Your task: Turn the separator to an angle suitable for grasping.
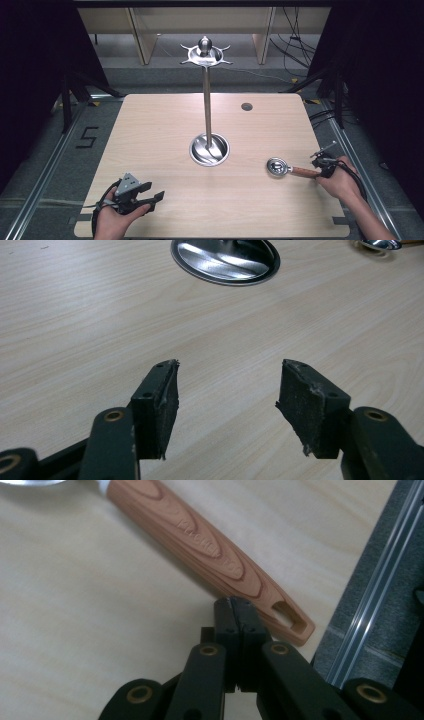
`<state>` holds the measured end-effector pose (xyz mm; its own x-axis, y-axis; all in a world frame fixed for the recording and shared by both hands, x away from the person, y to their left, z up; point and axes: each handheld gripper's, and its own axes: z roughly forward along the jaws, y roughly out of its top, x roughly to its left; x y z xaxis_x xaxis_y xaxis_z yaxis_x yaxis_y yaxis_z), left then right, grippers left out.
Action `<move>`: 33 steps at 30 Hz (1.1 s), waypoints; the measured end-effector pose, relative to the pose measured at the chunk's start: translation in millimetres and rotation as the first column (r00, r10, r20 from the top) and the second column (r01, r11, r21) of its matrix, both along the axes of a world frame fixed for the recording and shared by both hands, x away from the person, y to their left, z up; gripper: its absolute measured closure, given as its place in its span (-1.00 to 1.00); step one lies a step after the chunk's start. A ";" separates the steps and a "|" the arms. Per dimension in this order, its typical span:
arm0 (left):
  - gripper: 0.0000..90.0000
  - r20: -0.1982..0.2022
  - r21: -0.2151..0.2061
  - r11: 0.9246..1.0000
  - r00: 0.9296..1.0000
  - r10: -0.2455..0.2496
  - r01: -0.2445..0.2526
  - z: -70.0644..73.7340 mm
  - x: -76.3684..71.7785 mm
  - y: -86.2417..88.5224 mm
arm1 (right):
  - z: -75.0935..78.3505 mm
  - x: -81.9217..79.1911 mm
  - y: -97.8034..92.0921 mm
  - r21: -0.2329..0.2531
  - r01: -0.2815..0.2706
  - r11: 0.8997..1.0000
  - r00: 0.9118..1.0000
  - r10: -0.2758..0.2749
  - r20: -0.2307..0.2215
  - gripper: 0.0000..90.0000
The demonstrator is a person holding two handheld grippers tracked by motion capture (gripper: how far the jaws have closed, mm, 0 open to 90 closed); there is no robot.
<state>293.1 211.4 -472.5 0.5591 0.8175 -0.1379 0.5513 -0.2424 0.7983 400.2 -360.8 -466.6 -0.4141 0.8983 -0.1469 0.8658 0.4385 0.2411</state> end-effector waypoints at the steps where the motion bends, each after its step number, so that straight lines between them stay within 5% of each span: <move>1: -0.11 -0.003 0.005 1.000 1.000 -0.002 0.002 0.1 0.0 0.3 | 0.1 1.6 2.6 0.001 0.029 1.000 1.000 -0.029 0.000 1.00; 21: -0.11 0.000 -0.012 1.000 1.000 0.005 -0.005 0.1 -0.2 -1.6 | -4.2 44.7 2.6 0.009 0.084 0.996 0.996 -0.084 0.004 1.00; 33: -0.11 0.000 -0.012 1.000 1.000 0.006 -0.006 0.1 0.3 -1.8 | -9.0 64.8 10.1 0.001 0.084 0.996 0.995 -0.084 0.060 1.00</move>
